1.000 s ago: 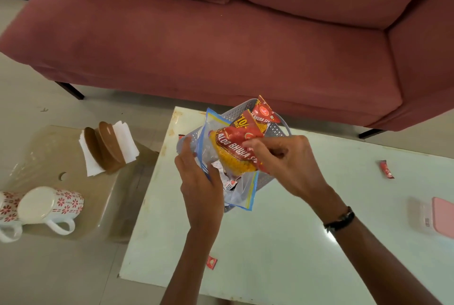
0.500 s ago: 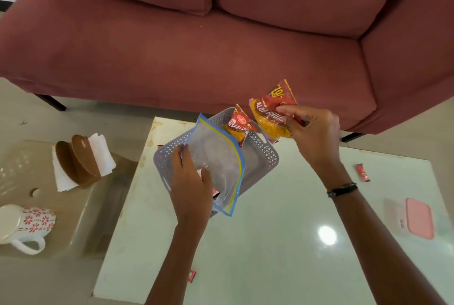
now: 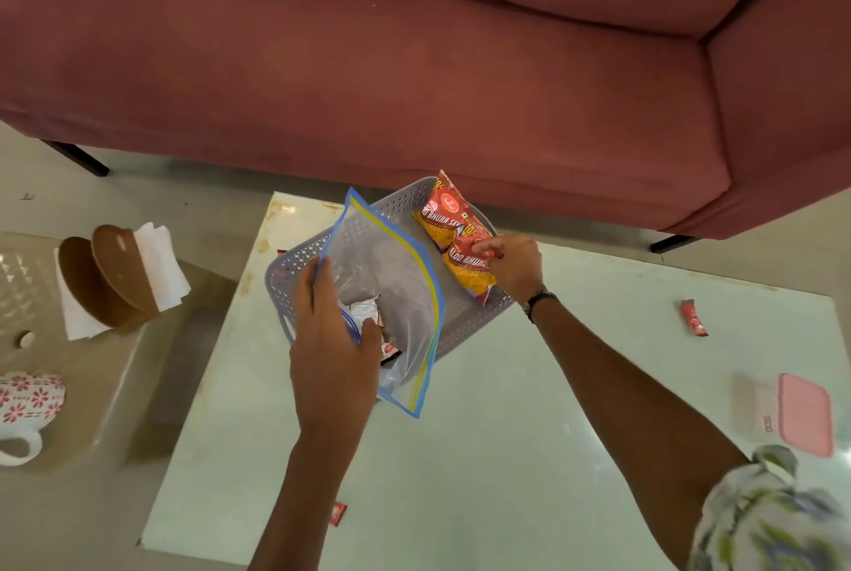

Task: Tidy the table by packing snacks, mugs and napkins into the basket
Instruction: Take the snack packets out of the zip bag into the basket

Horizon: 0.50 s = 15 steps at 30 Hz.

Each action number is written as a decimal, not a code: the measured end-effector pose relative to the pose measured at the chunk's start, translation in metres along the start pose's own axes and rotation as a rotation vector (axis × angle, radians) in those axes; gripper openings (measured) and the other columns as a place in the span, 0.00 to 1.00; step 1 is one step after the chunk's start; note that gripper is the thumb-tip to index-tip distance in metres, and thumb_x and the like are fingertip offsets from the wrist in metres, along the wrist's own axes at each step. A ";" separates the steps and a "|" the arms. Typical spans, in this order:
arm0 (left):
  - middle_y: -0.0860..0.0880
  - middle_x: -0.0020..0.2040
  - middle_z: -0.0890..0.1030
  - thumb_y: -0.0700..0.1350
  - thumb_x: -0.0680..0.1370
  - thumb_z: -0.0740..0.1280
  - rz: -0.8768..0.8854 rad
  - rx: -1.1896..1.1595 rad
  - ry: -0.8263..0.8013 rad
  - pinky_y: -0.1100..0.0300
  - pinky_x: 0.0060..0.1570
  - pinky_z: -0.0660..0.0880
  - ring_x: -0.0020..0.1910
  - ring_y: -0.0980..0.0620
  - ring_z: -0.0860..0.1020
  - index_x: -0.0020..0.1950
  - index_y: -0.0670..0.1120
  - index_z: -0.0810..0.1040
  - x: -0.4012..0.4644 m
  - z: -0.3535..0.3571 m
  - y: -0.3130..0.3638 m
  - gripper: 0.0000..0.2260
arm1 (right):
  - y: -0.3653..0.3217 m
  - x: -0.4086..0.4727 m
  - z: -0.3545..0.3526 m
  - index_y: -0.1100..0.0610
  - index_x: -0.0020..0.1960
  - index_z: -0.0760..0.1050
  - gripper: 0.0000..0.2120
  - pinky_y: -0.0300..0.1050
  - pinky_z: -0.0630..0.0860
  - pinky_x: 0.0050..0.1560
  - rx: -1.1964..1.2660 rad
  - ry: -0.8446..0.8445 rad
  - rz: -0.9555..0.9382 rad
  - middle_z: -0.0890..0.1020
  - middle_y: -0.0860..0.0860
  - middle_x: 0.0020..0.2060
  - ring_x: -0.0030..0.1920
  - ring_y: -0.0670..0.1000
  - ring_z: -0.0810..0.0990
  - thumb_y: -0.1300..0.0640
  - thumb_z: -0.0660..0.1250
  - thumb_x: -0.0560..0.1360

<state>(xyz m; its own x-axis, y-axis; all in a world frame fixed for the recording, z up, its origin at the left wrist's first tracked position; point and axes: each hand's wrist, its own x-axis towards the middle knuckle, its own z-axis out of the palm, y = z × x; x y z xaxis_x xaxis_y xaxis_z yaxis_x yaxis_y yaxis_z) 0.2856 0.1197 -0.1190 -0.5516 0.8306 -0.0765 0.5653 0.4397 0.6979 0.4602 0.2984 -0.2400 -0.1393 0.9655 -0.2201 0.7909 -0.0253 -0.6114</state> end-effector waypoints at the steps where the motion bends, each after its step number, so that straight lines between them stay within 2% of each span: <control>1: 0.48 0.75 0.60 0.37 0.74 0.68 0.002 0.001 -0.011 0.54 0.55 0.74 0.70 0.48 0.66 0.74 0.44 0.59 0.000 0.000 0.000 0.31 | 0.005 0.000 0.003 0.55 0.50 0.84 0.10 0.46 0.79 0.48 0.005 0.000 0.017 0.84 0.55 0.52 0.52 0.55 0.82 0.64 0.68 0.72; 4: 0.50 0.76 0.58 0.37 0.74 0.67 0.007 0.015 -0.046 0.56 0.54 0.74 0.71 0.49 0.64 0.75 0.46 0.57 -0.001 -0.002 0.000 0.33 | 0.013 -0.002 0.006 0.57 0.51 0.83 0.12 0.49 0.80 0.52 0.033 0.036 0.040 0.84 0.58 0.52 0.52 0.57 0.82 0.68 0.66 0.72; 7: 0.50 0.77 0.56 0.36 0.74 0.67 0.004 0.027 -0.069 0.64 0.52 0.66 0.72 0.49 0.63 0.75 0.47 0.56 -0.005 -0.005 -0.001 0.33 | 0.015 -0.008 0.005 0.61 0.54 0.82 0.10 0.48 0.80 0.52 0.086 0.079 0.044 0.83 0.59 0.53 0.53 0.57 0.82 0.65 0.65 0.75; 10: 0.49 0.76 0.57 0.36 0.74 0.67 -0.004 0.027 -0.075 0.64 0.52 0.64 0.72 0.48 0.64 0.75 0.48 0.57 -0.007 -0.007 -0.002 0.32 | 0.016 -0.009 0.008 0.59 0.57 0.80 0.10 0.48 0.79 0.52 0.087 0.077 0.059 0.83 0.57 0.55 0.54 0.56 0.82 0.61 0.66 0.76; 15: 0.49 0.76 0.59 0.37 0.74 0.68 0.003 0.015 -0.080 0.64 0.52 0.65 0.71 0.48 0.65 0.74 0.49 0.58 -0.015 -0.008 -0.007 0.32 | 0.014 -0.014 0.009 0.58 0.61 0.77 0.14 0.40 0.76 0.48 0.009 0.069 0.100 0.80 0.56 0.58 0.56 0.54 0.80 0.61 0.65 0.76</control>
<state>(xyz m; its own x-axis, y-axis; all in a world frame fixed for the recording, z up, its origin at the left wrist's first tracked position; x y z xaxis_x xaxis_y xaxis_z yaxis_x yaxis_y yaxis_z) 0.2852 0.1012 -0.1173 -0.4995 0.8562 -0.1319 0.5765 0.4422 0.6871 0.4679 0.2821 -0.2529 -0.0178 0.9736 -0.2278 0.7931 -0.1249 -0.5962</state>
